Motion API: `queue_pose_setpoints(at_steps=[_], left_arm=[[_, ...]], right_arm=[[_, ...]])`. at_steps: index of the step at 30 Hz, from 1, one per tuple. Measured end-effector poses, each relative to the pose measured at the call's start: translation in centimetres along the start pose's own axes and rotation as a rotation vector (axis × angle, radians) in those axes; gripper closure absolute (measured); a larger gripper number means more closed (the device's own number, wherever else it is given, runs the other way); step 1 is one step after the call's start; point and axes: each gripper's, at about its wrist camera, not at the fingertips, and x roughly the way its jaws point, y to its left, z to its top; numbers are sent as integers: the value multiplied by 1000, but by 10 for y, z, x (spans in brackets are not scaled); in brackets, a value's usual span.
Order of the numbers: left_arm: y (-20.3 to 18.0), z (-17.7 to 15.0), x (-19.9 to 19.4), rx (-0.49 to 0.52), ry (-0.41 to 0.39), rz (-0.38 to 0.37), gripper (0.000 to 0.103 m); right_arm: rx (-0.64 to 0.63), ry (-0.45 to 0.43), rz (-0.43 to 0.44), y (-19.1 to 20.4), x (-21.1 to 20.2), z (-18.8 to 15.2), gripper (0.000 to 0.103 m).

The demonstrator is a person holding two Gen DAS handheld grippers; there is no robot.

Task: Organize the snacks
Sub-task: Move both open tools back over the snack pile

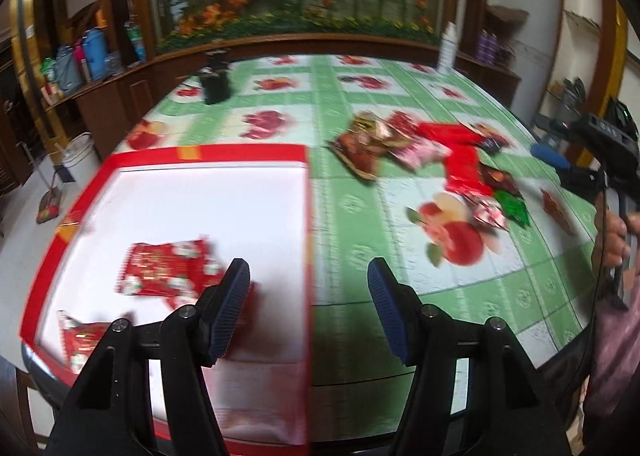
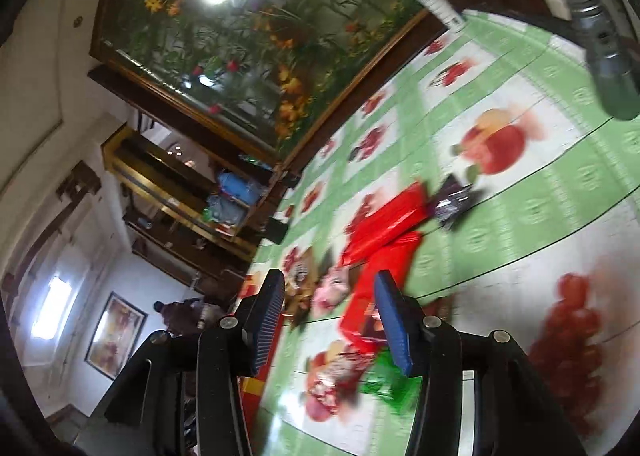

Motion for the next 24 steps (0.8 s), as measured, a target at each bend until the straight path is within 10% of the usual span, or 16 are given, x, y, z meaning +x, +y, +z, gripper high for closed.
queue_pose_setpoints(at_steps=[17, 24], left_arm=[[-74, 13, 23, 129, 86, -175, 43], [-113, 44, 44, 177, 93, -274, 43]], right_arm=[[-268, 128, -375, 14, 50, -12, 53], [-256, 170, -362, 6, 53, -10, 53]])
